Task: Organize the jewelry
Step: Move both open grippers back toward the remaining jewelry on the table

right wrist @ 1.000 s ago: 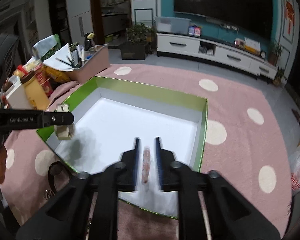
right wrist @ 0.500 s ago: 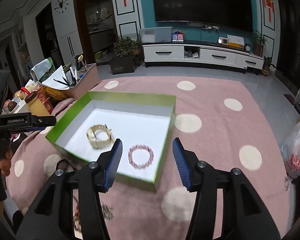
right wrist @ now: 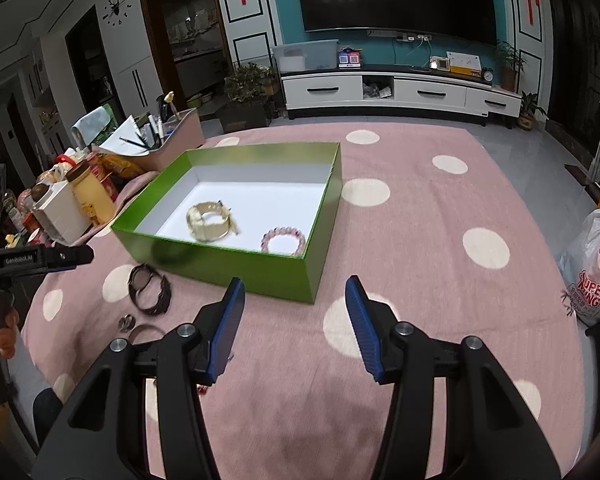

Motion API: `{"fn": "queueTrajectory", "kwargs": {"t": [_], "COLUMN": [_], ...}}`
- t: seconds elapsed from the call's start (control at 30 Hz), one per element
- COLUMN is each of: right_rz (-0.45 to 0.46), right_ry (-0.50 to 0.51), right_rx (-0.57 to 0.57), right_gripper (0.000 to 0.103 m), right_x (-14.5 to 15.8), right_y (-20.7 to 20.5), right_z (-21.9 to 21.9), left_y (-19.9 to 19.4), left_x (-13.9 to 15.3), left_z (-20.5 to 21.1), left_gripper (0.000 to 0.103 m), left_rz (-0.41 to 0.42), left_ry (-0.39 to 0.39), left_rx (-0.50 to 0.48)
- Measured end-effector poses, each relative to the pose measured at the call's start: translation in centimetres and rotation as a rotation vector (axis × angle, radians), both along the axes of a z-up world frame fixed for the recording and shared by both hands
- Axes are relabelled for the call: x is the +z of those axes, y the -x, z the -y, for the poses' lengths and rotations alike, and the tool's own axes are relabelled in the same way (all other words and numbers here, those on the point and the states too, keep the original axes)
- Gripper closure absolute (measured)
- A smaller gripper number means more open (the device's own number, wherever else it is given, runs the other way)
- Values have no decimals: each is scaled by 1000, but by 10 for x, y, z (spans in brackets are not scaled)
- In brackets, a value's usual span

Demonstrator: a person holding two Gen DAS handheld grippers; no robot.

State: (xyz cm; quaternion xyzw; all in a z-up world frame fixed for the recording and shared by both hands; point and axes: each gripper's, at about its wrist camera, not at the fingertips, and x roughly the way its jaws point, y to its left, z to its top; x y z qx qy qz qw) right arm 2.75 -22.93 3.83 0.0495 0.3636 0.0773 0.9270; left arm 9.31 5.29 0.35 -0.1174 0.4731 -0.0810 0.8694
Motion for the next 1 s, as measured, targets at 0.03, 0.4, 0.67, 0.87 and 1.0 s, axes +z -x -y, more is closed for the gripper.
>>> {"fn": "queueTrajectory", "kwargs": {"t": [0.03, 0.4, 0.67, 0.87, 1.0], "right_rz": [0, -10, -27, -40, -64], "right_ry": [0, -17, -18, 15, 30], "right_rx": [7, 73, 173, 250, 291], "right_gripper": [50, 50, 50, 50, 50], "right_x": [0, -3, -12, -22, -32], "right_y": [4, 30, 47, 56, 59], "right_z": [-2, -18, -41, -62, -73], "left_y": [4, 35, 46, 57, 63], "left_x": [-2, -24, -30, -29, -33], "left_z": [0, -4, -4, 14, 24], "left_gripper": [33, 33, 33, 36, 40], "left_rz": [-5, -59, -78, -15, 11], "left_ry": [-1, 31, 64, -10, -45], "left_rx": [-3, 2, -3, -81, -136]}}
